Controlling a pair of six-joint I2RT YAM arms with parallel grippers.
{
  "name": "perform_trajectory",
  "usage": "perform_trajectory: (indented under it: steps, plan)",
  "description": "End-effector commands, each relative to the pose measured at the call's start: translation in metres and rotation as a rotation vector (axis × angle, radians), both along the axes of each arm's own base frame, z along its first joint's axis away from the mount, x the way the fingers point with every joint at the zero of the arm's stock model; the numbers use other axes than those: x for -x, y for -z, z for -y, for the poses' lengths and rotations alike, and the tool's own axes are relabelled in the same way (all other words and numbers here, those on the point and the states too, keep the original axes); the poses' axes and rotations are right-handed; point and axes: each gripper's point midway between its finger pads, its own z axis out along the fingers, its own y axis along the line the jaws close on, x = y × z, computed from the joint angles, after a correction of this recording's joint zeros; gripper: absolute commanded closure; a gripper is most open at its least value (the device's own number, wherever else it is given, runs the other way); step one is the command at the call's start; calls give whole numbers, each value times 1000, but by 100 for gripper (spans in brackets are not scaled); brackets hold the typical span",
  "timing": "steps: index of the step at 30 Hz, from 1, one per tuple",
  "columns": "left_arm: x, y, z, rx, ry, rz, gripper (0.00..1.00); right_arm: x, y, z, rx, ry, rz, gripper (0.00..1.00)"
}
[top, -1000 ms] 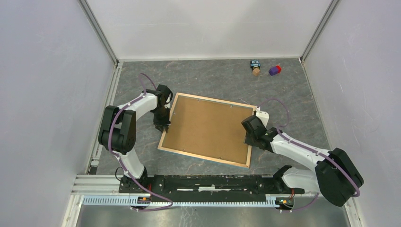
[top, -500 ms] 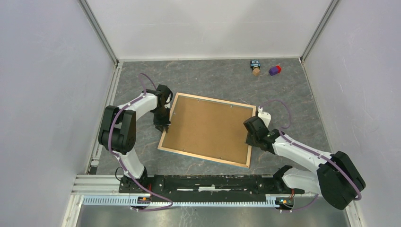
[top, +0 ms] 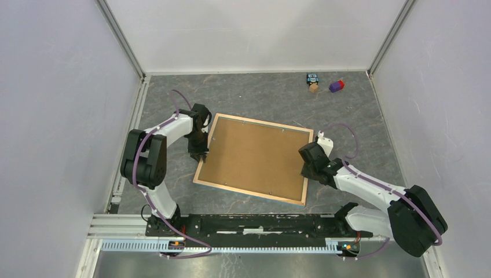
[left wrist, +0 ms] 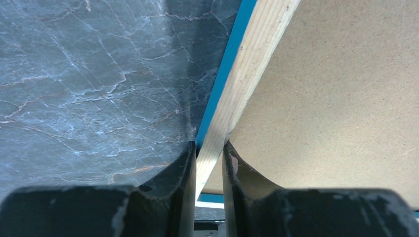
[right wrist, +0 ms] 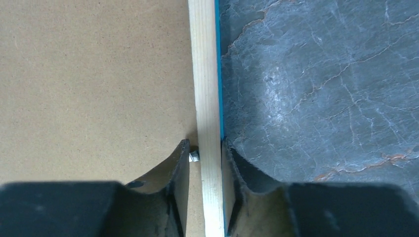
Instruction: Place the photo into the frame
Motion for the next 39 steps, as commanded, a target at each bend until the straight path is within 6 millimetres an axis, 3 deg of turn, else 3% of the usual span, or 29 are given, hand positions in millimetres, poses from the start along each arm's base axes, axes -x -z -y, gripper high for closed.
perform_trajectory:
  steps: [1,3,6,8,12,14,17,20,22,24,26,28,31,33,35,37,39]
  plan:
    - [-8,-17,7,35,8,61,98,57,42,5,-16,-28,-230,77]
    - [-8,-16,7,35,8,62,98,57,42,5,-20,-27,-230,89]
    - [-8,-16,7,33,8,59,98,53,41,4,-18,-36,-216,93]
    - [-8,-16,7,35,9,61,98,46,37,4,-2,-56,-189,83]
    - [-11,-20,9,46,18,74,97,24,24,4,30,-151,-96,49]
    - [-13,-24,10,58,27,94,84,13,19,4,49,-218,-52,30]
    - [-17,-33,12,75,34,137,67,-4,9,6,82,-287,18,18]
    - [-22,-44,13,82,37,191,54,-18,5,9,86,-315,45,16]
    - [-25,-53,14,95,41,234,46,-22,9,15,91,-308,18,21]
    - [-30,-69,14,107,37,306,36,-21,14,19,93,-300,-17,38]
    - [-32,-94,18,127,43,396,31,-17,18,20,87,-294,-30,44]
    - [-31,-122,34,176,83,502,27,-12,22,17,62,-305,-34,48]
    - [-13,-160,84,306,218,636,14,-7,24,19,57,-289,-48,64]
    - [9,-177,123,419,319,704,8,-8,23,23,74,-263,-43,73]
    - [37,-179,163,522,439,753,4,-10,20,26,83,-248,-37,83]
    - [65,-171,197,588,571,806,0,-12,15,25,82,-242,-39,99]
    - [92,-156,221,580,708,859,0,-13,9,25,83,-230,-57,100]
